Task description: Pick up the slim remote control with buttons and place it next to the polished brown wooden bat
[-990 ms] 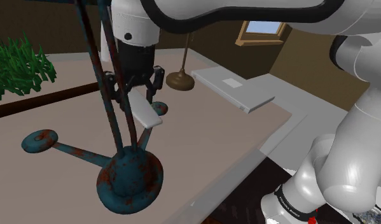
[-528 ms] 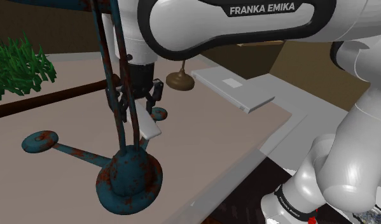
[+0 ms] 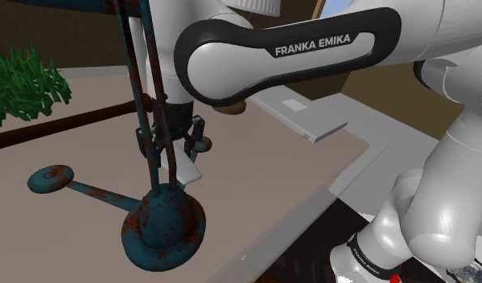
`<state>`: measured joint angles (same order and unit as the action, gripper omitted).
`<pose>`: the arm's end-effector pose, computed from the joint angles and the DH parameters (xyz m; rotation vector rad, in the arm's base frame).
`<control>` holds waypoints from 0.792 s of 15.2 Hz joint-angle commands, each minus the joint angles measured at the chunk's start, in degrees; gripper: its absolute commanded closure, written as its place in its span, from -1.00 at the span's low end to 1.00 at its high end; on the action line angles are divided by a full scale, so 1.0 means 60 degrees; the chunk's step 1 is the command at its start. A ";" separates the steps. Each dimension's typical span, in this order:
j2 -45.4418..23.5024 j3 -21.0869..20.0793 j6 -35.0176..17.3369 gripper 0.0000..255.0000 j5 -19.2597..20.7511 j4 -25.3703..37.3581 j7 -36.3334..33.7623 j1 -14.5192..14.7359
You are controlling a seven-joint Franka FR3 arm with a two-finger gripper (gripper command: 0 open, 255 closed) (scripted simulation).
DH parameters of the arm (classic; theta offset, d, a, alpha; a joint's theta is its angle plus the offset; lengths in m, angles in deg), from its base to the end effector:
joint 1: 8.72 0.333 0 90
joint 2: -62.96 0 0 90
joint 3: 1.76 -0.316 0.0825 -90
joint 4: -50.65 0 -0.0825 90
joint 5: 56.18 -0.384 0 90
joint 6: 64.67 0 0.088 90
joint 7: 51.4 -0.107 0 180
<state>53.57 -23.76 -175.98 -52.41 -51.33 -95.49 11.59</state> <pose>0.4593 0.3971 0.4679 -3.1339 0.0196 -0.0134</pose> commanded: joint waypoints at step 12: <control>-0.0044 -0.0009 -0.0309 -1.00 0.0021 -0.0271 -0.0045 0.0022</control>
<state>53.35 -23.80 -177.81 -52.29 -52.91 -95.74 11.70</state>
